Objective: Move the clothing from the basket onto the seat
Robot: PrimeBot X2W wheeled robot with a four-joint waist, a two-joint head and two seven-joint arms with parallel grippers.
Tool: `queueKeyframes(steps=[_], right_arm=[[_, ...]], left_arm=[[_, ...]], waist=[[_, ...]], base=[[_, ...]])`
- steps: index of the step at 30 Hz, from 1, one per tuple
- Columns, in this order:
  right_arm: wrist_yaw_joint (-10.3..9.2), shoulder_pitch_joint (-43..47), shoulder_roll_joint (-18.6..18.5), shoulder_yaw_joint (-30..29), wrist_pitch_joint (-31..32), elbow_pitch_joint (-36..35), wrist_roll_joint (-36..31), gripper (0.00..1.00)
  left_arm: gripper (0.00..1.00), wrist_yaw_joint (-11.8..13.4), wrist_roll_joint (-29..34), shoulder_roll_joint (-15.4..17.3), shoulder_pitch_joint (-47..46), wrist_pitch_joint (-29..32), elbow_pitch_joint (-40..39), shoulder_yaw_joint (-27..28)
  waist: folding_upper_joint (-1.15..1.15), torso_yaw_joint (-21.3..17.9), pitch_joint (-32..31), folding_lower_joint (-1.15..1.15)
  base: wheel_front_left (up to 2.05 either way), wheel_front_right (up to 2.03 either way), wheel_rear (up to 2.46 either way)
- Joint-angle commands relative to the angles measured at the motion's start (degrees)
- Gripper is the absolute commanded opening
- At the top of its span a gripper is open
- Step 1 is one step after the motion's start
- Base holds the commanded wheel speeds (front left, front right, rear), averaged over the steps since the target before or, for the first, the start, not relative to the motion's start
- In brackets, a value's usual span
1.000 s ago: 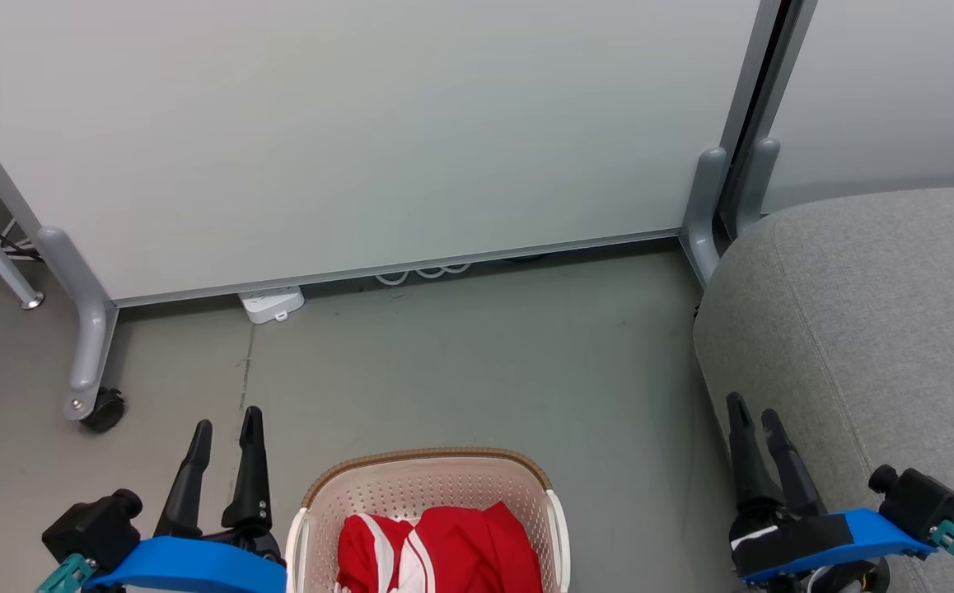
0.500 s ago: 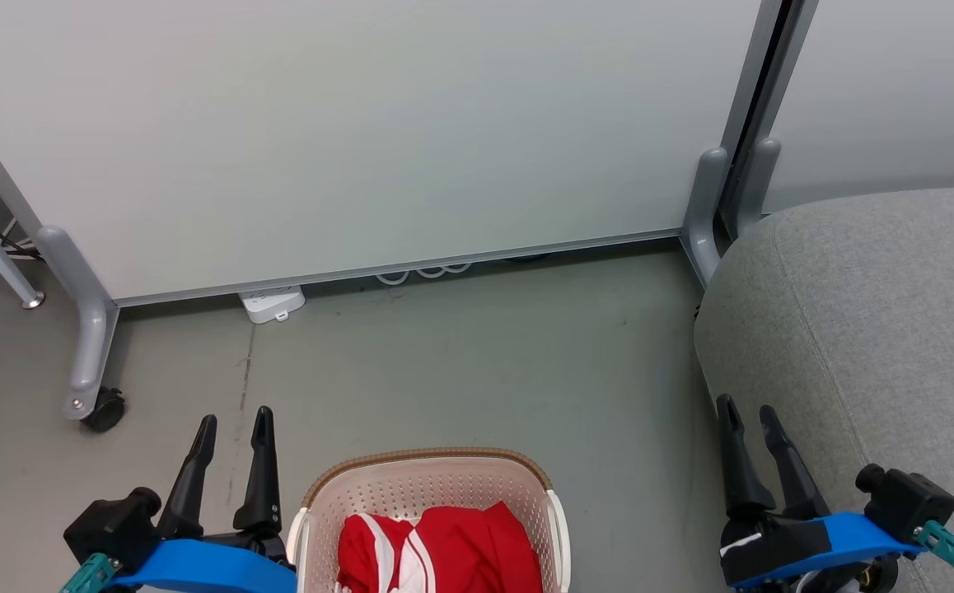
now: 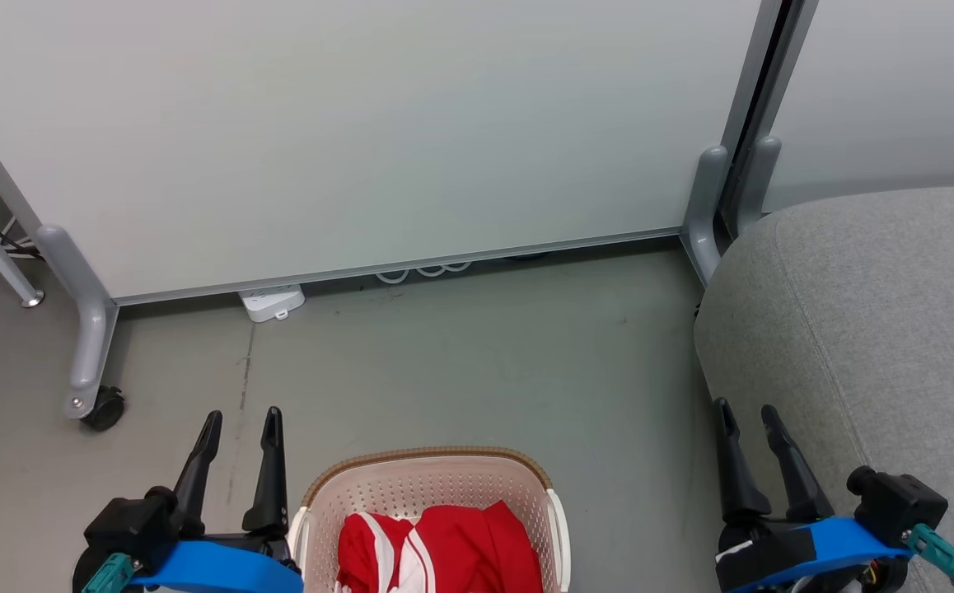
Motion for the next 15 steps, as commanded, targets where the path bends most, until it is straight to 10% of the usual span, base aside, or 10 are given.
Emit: queueKeyframes(steps=[1,15], right_arm=[[0.00,-0.35,-0.25,-0.12,-0.57,-0.14,-1.22,1.00],[0.00,-0.27,-0.28,-0.03,-2.10,0.96,-6.42,1.00]], left_arm=[[1.00,0.24,1.33,0.38,-1.06,-0.51,-0.13,-0.09],[1.00,-0.24,5.11,0.45,-1.00,-2.17,1.14,-0.57]], waist=[[0.00,0.00,-0.01,0.00],[0.00,-0.17,-0.12,0.00]], base=[[0.00,0.00,0.00],[0.00,0.00,0.00]])
